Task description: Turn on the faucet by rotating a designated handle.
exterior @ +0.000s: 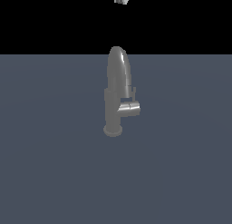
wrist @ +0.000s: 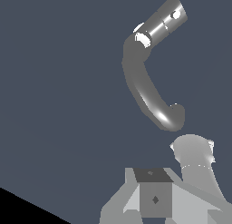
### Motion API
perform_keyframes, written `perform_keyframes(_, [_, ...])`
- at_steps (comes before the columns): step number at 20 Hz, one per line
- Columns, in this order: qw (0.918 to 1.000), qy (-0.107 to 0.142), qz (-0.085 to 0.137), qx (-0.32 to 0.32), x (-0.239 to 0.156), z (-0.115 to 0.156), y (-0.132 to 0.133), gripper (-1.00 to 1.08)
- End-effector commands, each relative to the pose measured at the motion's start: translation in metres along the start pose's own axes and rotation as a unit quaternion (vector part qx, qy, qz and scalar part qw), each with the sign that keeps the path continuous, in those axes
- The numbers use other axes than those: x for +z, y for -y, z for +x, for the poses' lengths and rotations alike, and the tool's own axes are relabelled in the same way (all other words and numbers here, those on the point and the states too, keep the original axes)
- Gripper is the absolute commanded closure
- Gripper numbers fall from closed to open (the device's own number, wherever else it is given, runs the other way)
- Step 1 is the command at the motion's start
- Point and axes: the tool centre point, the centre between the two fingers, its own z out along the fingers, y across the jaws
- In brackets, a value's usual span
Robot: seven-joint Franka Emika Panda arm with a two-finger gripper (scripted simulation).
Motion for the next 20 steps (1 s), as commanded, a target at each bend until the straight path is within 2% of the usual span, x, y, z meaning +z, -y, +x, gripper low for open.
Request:
perform_keyframes(1, [0.9995, 0.021, 0.018, 0.017, 0.001, 0.016, 0.0, 1.08])
perform_keyframes(6, [0.9951, 0.064, 0.054, 0.052, 0.004, 0.048, -0.003, 1.08])
perform_keyframes(11, [0.9858, 0.108, 0.093, 0.088, 0.012, 0.081, -0.008, 1.08])
perform_keyframes(16, [0.9704, 0.156, 0.133, 0.127, 0.023, 0.115, -0.015, 1.08])
perform_keyframes(20, [0.9525, 0.196, 0.168, 0.161, 0.036, 0.143, -0.022, 1.08])
